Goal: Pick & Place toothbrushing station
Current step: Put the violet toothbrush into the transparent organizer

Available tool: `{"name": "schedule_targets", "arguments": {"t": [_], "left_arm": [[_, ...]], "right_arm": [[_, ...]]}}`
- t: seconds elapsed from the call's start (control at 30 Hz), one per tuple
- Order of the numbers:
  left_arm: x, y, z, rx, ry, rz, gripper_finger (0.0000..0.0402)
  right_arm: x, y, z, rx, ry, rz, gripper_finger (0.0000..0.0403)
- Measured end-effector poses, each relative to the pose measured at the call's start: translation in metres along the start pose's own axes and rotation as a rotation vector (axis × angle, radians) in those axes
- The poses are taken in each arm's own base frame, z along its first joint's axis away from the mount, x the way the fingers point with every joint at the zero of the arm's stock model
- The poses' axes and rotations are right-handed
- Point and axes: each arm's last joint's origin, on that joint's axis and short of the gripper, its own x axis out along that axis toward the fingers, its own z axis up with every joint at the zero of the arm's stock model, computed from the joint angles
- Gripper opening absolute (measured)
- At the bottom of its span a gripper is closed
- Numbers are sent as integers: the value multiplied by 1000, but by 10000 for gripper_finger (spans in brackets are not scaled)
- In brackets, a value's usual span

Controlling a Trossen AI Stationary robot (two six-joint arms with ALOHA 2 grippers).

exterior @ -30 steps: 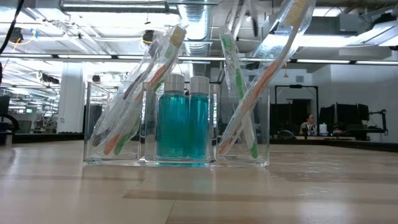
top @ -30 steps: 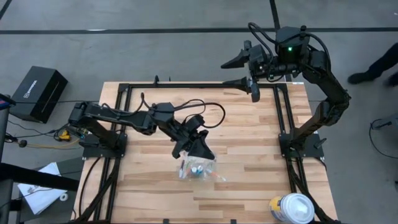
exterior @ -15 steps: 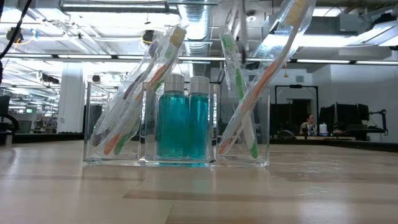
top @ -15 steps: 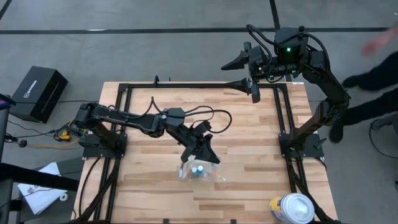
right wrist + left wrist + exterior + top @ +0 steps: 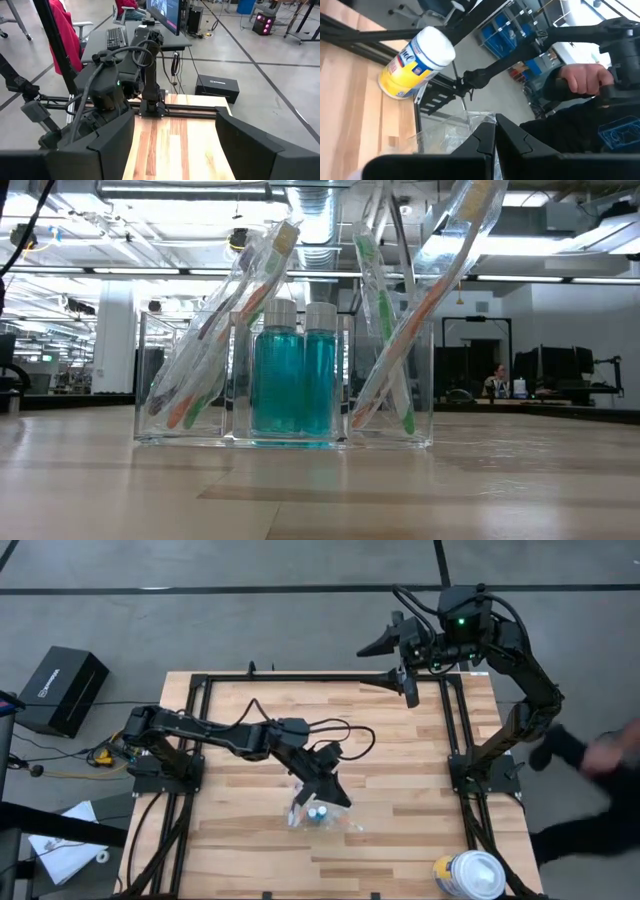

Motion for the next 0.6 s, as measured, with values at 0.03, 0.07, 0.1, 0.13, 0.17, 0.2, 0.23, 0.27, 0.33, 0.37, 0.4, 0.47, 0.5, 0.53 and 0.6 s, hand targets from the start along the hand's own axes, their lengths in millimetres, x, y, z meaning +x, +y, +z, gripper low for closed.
{"name": "schedule_targets", "arguments": {"t": [0.03, 0.07, 0.1, 0.13, 0.17, 0.2, 0.23, 0.27, 0.33, 0.37, 0.4, 0.47, 0.5, 0.53, 0.6], "left_arm": [[0, 0, -1, -3, 4, 2, 0], [0, 0, -1, -4, 5, 2, 0], [1, 0, -1, -6, 5, 1, 0], [0, -1, -1, -7, 2, -2, 0], [-1, -2, 0, -12, 1, -2, 0], [-2, -4, 0, -15, -4, -4, 0], [-2, -5, 1, -16, -11, -8, 0], [-4, -7, 2, -17, -15, -10, 0], [-8, -12, 4, -10, -28, -20, 0], [-10, -15, 5, -3, -40, -25, 0], [-13, -18, 6, -2, -43, -25, 0], [-16, -21, 7, 7, -48, -28, 0], [-16, -21, 7, 6, -46, -24, 0], [-16, -20, 6, 0, -38, -16, 0], [-14, -16, 4, -13, -20, -1, 0]], "right_arm": [[0, 0, 0, 1, 4, 1, 270], [0, 0, -1, 1, 9, 1, 270], [0, 0, -1, -1, 12, 2, 270], [0, 0, -1, -2, 12, 2, 270], [0, 0, -1, -2, 12, 2, 270], [0, 0, -1, -4, 12, 2, 270], [0, 0, -1, -4, 12, 1, 270], [0, 0, -1, -4, 12, 1, 270], [0, 0, -1, -9, 11, 1, 270], [0, 0, -1, -12, 11, 1, 270], [0, 0, -1, -13, 9, 1, 270], [0, 0, -1, -13, 8, 1, 270], [0, 0, -1, -13, 8, 1, 270], [0, 0, -1, -13, 8, 1, 270], [0, 0, -1, -13, 8, 1, 270]]}}
